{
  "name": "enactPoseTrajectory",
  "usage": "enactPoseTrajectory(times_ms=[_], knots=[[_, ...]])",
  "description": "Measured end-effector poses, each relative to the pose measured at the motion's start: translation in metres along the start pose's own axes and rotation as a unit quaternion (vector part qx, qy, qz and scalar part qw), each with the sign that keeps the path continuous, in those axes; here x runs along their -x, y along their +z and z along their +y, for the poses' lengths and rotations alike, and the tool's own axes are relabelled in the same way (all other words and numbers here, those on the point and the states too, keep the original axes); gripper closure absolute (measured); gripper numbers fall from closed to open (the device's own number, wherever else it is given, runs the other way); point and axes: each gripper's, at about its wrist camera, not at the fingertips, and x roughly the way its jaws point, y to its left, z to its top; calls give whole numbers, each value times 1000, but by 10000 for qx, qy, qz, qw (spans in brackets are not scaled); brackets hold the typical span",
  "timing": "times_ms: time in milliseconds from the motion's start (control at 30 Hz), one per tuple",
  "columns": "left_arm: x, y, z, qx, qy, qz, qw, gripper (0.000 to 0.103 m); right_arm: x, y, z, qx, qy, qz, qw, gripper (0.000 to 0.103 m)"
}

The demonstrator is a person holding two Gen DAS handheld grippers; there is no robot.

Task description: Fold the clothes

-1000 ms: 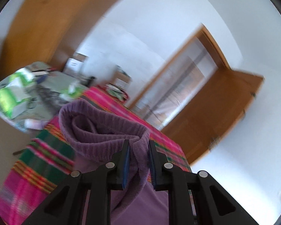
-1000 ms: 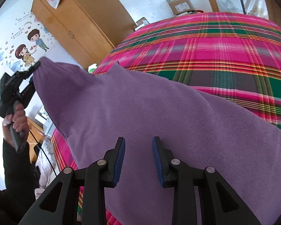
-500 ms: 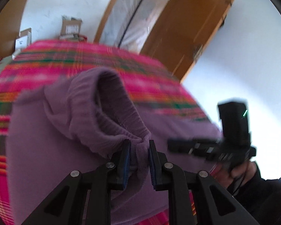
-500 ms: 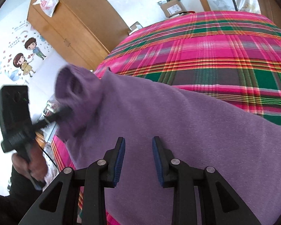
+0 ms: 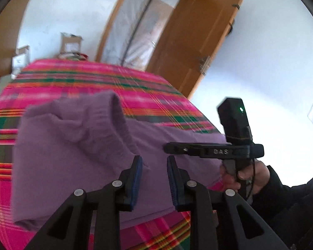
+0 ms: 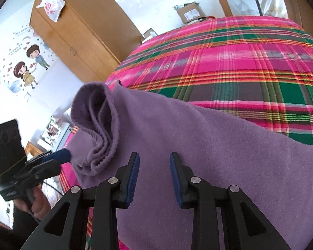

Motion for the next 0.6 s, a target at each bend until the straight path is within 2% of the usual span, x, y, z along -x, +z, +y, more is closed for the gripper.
enactPoseTrajectory(times_ms=[133, 267, 433, 600], knots=[[9, -5, 34, 574, 705, -180, 9957, 79, 6, 3, 10, 175, 95, -172, 9997, 71], [14, -16, 63, 1046, 1137, -194, 9878, 79, 8, 8, 28, 522, 286, -228, 9980, 67], [9, -27, 75, 1254, 1171, -104, 9851, 79, -8, 19, 60, 1078, 578, -87, 9925, 66], [8, -30, 79, 1326, 1132, -68, 9847, 79, -51, 35, 74, 1349, 635, 347, 9882, 66]])
